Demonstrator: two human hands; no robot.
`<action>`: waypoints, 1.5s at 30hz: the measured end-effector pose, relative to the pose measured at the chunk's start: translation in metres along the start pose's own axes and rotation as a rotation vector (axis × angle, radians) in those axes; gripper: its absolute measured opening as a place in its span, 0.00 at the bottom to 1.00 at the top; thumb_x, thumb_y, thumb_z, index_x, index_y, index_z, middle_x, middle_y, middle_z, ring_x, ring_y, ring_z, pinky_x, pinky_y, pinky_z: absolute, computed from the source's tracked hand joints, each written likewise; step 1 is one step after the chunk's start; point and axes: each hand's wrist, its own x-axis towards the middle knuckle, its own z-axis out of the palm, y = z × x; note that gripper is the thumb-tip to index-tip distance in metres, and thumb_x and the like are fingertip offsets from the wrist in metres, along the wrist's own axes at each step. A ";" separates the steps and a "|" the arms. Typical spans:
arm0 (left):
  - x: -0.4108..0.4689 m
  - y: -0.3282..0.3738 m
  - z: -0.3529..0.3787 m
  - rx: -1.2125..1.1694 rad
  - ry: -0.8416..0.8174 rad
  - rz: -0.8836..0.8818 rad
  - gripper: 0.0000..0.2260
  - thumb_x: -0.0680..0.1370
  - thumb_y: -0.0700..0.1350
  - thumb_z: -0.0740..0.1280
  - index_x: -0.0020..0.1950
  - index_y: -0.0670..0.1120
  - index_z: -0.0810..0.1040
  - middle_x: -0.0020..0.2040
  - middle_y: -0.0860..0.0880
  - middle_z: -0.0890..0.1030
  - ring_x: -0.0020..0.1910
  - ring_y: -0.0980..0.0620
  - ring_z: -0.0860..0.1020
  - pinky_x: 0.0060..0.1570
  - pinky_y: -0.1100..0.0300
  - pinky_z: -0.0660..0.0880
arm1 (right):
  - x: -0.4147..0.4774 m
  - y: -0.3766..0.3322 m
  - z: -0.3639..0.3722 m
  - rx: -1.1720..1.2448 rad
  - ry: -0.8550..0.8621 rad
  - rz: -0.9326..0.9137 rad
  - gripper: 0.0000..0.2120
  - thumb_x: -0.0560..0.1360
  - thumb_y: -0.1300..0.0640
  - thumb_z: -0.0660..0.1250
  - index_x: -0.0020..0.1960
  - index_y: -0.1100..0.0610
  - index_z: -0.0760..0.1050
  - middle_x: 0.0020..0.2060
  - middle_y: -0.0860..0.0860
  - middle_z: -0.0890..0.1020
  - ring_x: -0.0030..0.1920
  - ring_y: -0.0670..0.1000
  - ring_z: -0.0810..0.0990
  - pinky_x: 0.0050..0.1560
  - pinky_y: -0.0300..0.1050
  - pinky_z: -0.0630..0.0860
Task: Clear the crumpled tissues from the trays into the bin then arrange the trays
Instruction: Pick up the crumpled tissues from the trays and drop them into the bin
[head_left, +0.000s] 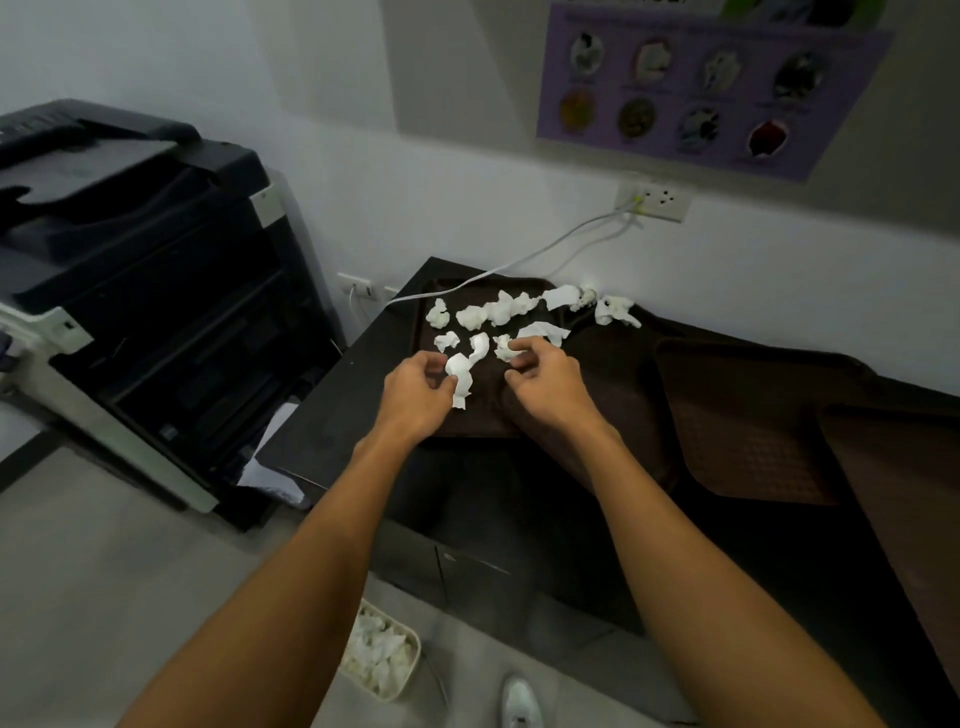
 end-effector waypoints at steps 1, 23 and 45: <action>0.010 -0.004 0.006 0.011 -0.008 -0.010 0.17 0.78 0.47 0.72 0.66 0.47 0.79 0.58 0.51 0.82 0.52 0.55 0.80 0.52 0.64 0.73 | 0.010 0.005 0.002 0.003 -0.013 0.004 0.19 0.77 0.59 0.71 0.67 0.51 0.77 0.53 0.48 0.81 0.47 0.45 0.82 0.53 0.38 0.78; 0.121 -0.066 0.098 0.224 -0.031 -0.120 0.24 0.74 0.39 0.76 0.70 0.45 0.78 0.66 0.44 0.78 0.66 0.45 0.76 0.67 0.58 0.70 | 0.149 0.069 0.035 -0.057 -0.193 -0.085 0.17 0.76 0.63 0.70 0.63 0.54 0.80 0.50 0.48 0.82 0.45 0.45 0.82 0.53 0.40 0.80; 0.102 -0.063 0.029 -0.068 0.204 -0.220 0.12 0.75 0.49 0.75 0.59 0.52 0.84 0.48 0.55 0.85 0.47 0.61 0.82 0.46 0.73 0.74 | 0.207 0.069 0.090 -0.679 -0.359 -0.413 0.12 0.76 0.58 0.71 0.57 0.46 0.83 0.57 0.49 0.82 0.61 0.50 0.79 0.79 0.55 0.50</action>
